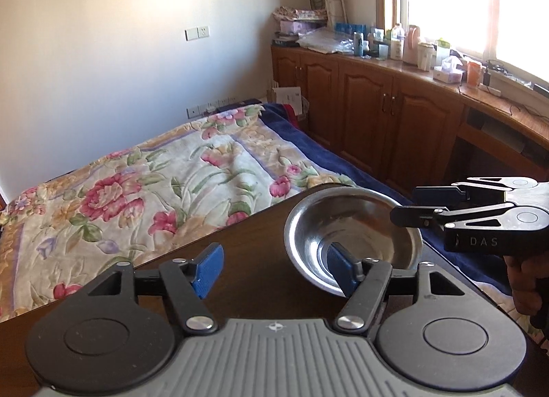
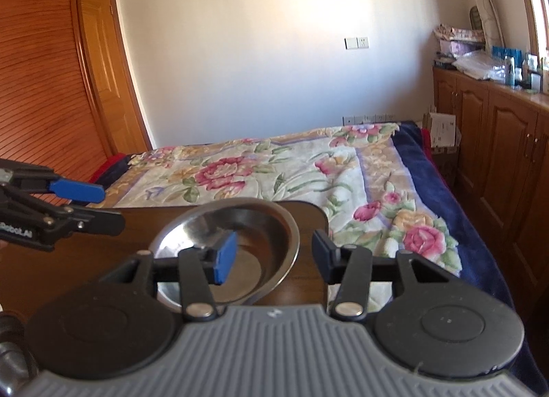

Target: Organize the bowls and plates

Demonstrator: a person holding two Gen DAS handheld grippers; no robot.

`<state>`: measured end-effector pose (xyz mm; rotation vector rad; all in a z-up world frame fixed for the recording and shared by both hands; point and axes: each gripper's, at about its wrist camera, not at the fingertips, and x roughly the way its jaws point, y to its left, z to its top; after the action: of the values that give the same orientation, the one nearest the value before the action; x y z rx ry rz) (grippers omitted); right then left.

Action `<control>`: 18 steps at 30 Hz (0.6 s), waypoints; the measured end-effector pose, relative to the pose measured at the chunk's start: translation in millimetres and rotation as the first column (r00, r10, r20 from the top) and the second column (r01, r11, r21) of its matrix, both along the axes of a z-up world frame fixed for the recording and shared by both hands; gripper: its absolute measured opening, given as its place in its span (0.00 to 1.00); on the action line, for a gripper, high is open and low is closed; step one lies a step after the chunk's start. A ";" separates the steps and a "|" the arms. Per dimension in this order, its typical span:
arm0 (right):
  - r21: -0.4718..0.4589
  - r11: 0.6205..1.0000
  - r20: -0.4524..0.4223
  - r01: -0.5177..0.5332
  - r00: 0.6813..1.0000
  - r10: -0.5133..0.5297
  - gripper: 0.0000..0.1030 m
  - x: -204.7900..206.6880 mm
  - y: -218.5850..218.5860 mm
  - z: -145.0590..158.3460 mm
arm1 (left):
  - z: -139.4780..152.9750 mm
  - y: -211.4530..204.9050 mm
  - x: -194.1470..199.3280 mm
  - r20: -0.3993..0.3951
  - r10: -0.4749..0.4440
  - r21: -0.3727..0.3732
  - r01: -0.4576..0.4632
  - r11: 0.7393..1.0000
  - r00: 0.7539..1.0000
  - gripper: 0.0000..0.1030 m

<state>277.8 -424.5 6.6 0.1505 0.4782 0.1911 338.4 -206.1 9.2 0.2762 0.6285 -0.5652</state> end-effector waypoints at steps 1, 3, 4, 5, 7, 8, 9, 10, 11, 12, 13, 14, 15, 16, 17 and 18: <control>0.005 1.000 -0.005 -0.001 1.000 0.001 0.49 1.5 -0.4 -0.8 | -2.3 -2.0 2.7 -0.007 -0.003 0.003 0.003 1.000 1.000 0.68; 0.021 1.000 -0.017 -0.006 1.000 0.006 0.49 2.4 -0.7 -3.2 | -6.3 -5.1 7.8 -0.022 -0.006 0.008 0.006 1.000 1.000 0.64; 0.024 1.000 -0.021 -0.009 1.000 0.009 0.49 3.3 0.5 -4.2 | -8.2 -7.0 11.1 -0.031 -0.007 0.011 0.008 1.000 0.999 0.62; 0.027 1.000 -0.023 -0.011 1.000 0.011 0.49 3.7 0.9 -4.8 | -10.3 -8.3 14.2 -0.039 -0.010 0.013 0.010 1.000 0.999 0.61; 0.030 0.999 -0.028 -0.016 0.999 0.017 0.49 4.7 1.4 -5.8 | -14.3 -11.4 19.9 -0.056 -0.012 0.018 0.013 1.000 0.998 0.57; 0.035 0.999 -0.031 -0.019 0.999 0.020 0.49 4.4 1.7 -6.3 | -16.1 -12.9 22.8 -0.068 -0.012 0.020 0.013 1.000 0.998 0.56; 0.041 0.999 -0.034 -0.021 0.999 0.022 0.49 4.1 1.7 -7.0 | -18.0 -13.9 26.3 -0.083 -0.011 0.019 0.012 1.000 0.996 0.52; 0.047 0.999 -0.038 -0.021 0.999 0.023 0.49 4.3 1.6 -8.0 | -19.3 -15.1 29.5 -0.098 -0.010 0.015 0.012 1.000 0.995 0.50; 0.054 0.998 -0.042 -0.023 0.999 0.025 0.49 4.2 1.7 -8.6 | -20.4 -16.2 32.4 -0.109 -0.010 0.011 0.012 1.000 0.994 0.49; 0.058 0.998 -0.044 -0.025 0.999 0.028 0.49 5.0 1.5 -9.0 | -21.3 -17.4 34.2 -0.118 -0.011 0.007 0.012 1.000 0.993 0.48; 0.062 0.998 -0.047 -0.027 0.998 0.030 0.49 5.2 1.6 -9.3 | -22.2 -18.9 36.4 -0.126 -0.011 0.005 0.011 1.000 0.992 0.47; 0.064 0.998 -0.050 -0.027 0.998 0.031 0.48 5.4 2.1 -9.5 | -23.2 -20.0 38.3 -0.132 -0.008 0.004 0.009 1.000 0.991 0.46; 0.067 0.997 -0.052 -0.027 0.998 0.031 0.48 6.2 2.4 -9.5 | -24.0 -21.4 39.8 -0.138 -0.008 0.004 0.008 1.000 0.990 0.44; 0.069 0.997 -0.053 -0.026 0.998 0.030 0.48 6.3 2.6 -9.6 | -25.4 -22.5 41.3 -0.146 -0.010 0.001 0.010 1.000 0.989 0.43; 0.070 0.997 -0.054 -0.026 0.998 0.030 0.48 5.8 2.9 -9.5 | -27.1 -23.0 42.8 -0.154 -0.013 0.001 0.013 1.000 0.988 0.41; 0.073 0.997 -0.056 -0.026 0.998 0.030 0.48 6.2 3.6 -9.7 | -28.5 -24.8 43.4 -0.159 -0.014 0.004 0.015 1.000 0.987 0.40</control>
<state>284.0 -420.9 -3.1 0.2202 0.5310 0.2321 381.8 -231.0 -19.3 0.2416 0.7828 -0.6037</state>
